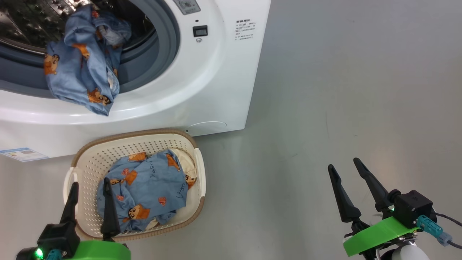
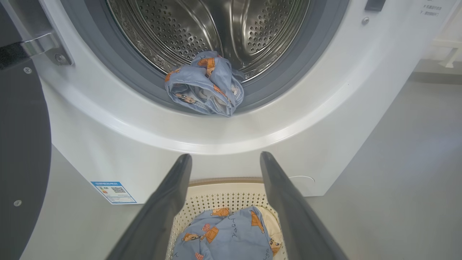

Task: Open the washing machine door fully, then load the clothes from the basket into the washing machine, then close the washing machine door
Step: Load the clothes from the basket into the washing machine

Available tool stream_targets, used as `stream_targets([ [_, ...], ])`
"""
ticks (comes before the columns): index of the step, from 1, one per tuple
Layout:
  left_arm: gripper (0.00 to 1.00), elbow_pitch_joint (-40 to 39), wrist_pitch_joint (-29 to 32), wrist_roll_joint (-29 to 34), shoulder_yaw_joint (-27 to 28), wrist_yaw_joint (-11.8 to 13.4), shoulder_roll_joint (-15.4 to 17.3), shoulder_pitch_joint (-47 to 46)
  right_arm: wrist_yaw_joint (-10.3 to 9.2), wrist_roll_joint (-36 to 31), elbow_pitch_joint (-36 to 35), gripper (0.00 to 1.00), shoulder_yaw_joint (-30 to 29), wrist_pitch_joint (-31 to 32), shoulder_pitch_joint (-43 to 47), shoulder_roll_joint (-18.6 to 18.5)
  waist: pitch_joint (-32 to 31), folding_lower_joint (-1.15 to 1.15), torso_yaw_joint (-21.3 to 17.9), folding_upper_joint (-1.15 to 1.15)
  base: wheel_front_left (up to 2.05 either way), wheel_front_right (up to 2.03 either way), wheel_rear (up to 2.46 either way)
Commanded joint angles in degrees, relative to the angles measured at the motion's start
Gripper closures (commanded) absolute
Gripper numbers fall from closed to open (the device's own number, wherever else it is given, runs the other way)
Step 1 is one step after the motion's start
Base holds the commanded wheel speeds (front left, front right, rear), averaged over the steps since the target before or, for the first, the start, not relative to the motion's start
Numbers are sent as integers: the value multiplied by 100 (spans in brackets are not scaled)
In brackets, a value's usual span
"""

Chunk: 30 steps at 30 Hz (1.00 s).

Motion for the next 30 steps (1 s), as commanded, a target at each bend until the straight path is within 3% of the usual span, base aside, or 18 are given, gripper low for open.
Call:
stream_targets([
  [1,0,-168,-36,-19,175,57,34,73,9,-77,-148,0,100,-27,41,-39,15,0,-16,0,0,0,0],
  [15,0,151,-36,227,345,13,127,-852,9,-29,-159,0,179,-27,-229,124,527,0,-403,0,0,0,0],
  [30,0,1538,-36,230,616,94,604,-2403,9,18,-140,0,181,-27,-405,305,875,0,-827,0,0,0,0],
])
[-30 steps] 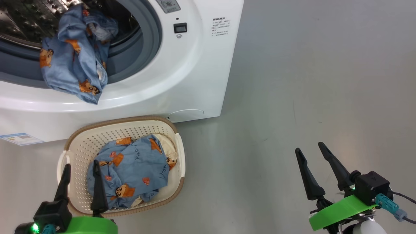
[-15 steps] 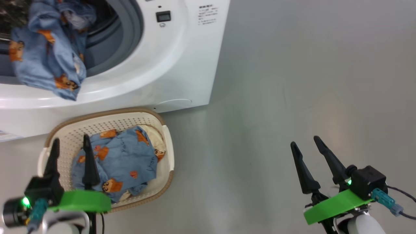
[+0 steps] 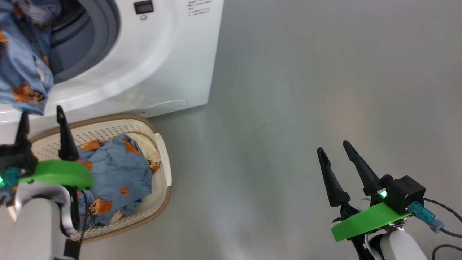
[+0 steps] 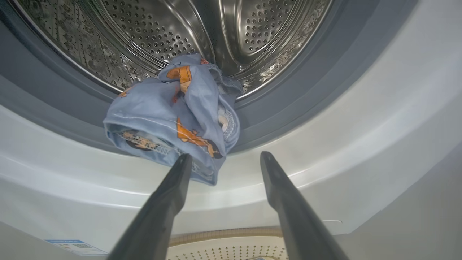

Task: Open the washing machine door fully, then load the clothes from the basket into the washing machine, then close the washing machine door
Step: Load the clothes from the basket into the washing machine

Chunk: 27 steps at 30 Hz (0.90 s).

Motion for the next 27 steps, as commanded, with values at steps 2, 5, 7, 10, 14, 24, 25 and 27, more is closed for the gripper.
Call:
stream_targets([
  [2,0,51,-36,2,236,82,247,-199,9,10,-122,0,122,-27,-32,14,103,0,-81,0,0,0,0],
  [5,0,296,-36,-41,334,164,287,-360,9,-2,-134,0,106,-27,-44,13,161,0,-91,0,0,0,0],
  [7,0,430,-36,-75,391,209,299,-464,9,-9,-142,0,93,-27,-52,0,200,0,-83,0,0,0,0],
  [10,0,543,-36,-126,437,210,292,-603,9,-22,-149,0,85,-27,-67,-25,245,0,-66,0,0,0,0],
  [14,10,563,-36,-158,476,180,255,-712,9,-28,-157,0,83,-27,-88,-57,271,0,-43,0,0,0,0],
  [24,100,649,-36,-123,508,113,207,-876,9,-32,-154,0,117,-27,-93,-95,263,0,-39,0,0,0,0],
  [25,100,661,-36,-117,513,107,219,-914,9,-31,-152,0,125,-27,-96,-96,263,0,-48,0,0,0,0],
  [27,100,675,-36,-105,527,98,254,-1011,9,-27,-146,0,145,-27,-101,-95,266,0,-70,0,0,0,0],
])
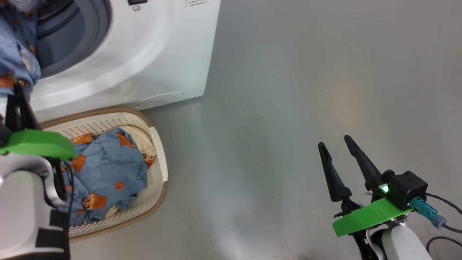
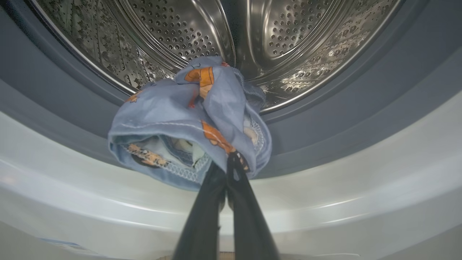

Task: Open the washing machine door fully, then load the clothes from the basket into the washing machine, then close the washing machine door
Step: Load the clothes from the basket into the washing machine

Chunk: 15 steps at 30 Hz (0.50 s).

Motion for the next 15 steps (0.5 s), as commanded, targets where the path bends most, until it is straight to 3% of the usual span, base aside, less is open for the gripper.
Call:
stream_targets([
  [1,100,-83,-36,59,154,-19,249,-152,9,-24,-119,0,144,-27,19,-41,3,0,-23,0,0,0,0],
  [15,100,884,-36,201,135,96,712,-1923,9,63,-53,0,346,-27,9,-3,218,0,-387,0,0,0,0],
])
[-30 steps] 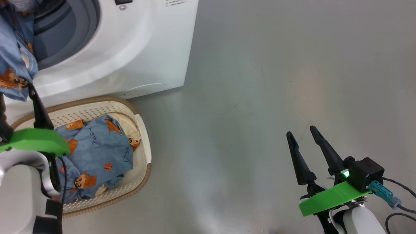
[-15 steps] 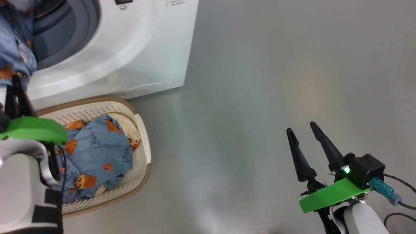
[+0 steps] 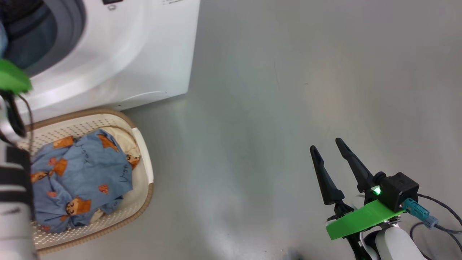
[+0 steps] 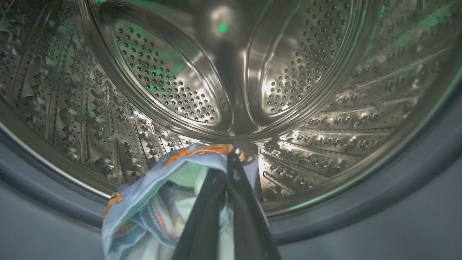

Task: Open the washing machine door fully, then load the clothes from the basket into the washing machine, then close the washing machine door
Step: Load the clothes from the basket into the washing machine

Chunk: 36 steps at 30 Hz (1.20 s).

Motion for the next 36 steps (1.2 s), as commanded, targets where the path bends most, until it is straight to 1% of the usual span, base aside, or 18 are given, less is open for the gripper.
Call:
stream_targets([
  [1,100,-86,-36,85,126,43,289,-106,9,17,-91,0,146,-27,11,-21,86,0,-85,0,0,0,0],
  [6,100,361,-36,42,194,57,448,-731,9,35,-81,0,161,-27,47,-56,274,0,-226,0,0,0,0],
  [10,100,716,-36,61,170,10,572,-1129,9,45,-107,0,160,-27,102,-90,393,0,-277,0,0,0,0],
  [15,100,1146,-36,88,84,-56,621,-1693,9,53,-149,0,168,-27,201,-136,485,0,-261,0,0,0,0],
  [21,100,1441,-36,-88,214,-118,620,-2071,9,67,-202,0,190,-27,273,-174,555,0,-276,0,0,0,0],
  [23,100,1458,-36,-98,216,-150,627,-2118,9,67,-203,0,188,-27,288,-178,572,0,-279,0,0,0,0],
  [24,100,1505,-36,-119,215,-257,666,-2221,9,67,-208,0,194,-27,313,-186,616,0,-288,0,0,0,0],
  [28,100,1450,-36,-89,195,-328,716,-2416,9,70,-238,0,181,-27,352,-184,717,0,-298,0,0,0,0],
  [32,100,1140,-36,-11,144,-407,719,-2545,9,82,-273,0,166,-27,384,-179,805,0,-307,0,0,0,0],
  [36,100,706,-36,24,180,-418,686,-2595,9,82,-308,0,164,-27,396,-165,899,0,-332,0,0,0,0],
])
